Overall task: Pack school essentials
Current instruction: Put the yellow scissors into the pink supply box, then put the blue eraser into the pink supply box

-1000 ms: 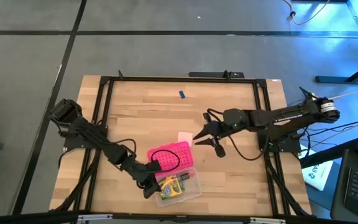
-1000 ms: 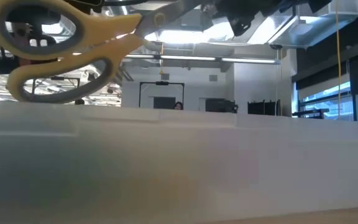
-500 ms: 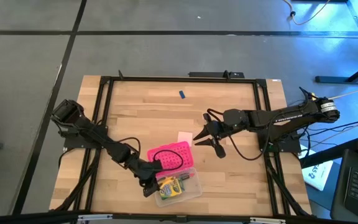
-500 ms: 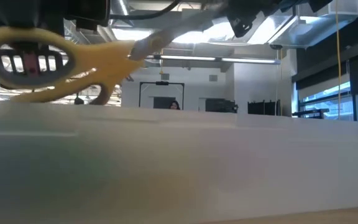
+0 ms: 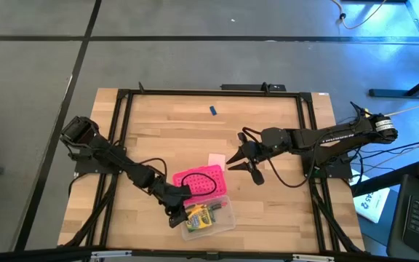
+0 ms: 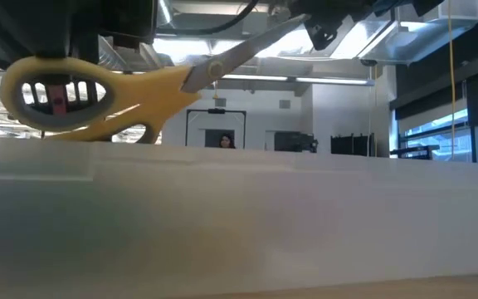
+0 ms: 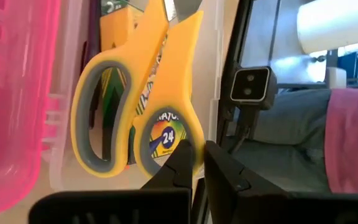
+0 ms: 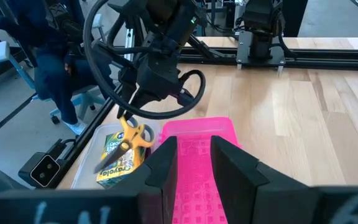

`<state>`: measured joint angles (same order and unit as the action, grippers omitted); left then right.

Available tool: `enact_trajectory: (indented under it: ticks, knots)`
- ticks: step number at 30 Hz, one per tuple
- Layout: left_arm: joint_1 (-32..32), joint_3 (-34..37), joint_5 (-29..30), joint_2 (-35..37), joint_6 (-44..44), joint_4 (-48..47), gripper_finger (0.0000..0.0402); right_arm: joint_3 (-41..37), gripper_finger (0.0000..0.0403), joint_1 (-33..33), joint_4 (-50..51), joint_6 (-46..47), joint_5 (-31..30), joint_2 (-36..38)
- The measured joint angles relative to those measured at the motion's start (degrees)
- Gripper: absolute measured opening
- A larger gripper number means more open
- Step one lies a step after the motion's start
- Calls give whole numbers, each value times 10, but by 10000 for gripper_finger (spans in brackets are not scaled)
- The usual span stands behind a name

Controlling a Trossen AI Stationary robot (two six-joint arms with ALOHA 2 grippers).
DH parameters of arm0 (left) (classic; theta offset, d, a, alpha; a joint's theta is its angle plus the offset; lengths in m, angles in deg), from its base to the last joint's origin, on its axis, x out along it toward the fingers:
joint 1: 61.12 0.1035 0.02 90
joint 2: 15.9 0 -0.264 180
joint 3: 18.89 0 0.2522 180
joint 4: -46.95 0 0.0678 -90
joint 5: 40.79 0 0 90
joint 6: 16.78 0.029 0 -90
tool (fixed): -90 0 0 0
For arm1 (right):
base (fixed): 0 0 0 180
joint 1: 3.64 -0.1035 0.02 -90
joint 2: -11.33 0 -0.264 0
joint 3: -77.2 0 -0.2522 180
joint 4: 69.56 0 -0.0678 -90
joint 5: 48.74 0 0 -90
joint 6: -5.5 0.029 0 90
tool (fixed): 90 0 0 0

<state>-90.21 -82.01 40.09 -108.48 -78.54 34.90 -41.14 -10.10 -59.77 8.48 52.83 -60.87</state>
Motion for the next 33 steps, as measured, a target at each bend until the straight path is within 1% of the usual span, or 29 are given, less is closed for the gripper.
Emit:
enact_trajectory:
  ticks: [3, 10, 17, 27, 33]
  knots:
    - [0, 0, -11, 0, 9, 0, 10, 0, 99, 0, 0, 0, 0, 0]
    - [3, 0, -9, 0, 10, -2, 10, 0, 99, 0, 0, 0, 0, 0]
    - [7, 0, -7, 0, 39, -4, 12, 0, 99, 0, 0, 0, 0, 0]
    - [9, 0, -5, 0, 39, -13, 75, 0, 99, 0, 0, 0, 0, 0]
    - [19, 0, -5, 0, 40, -14, 84, 0, 99, 0, 0, 0, 0, 0]
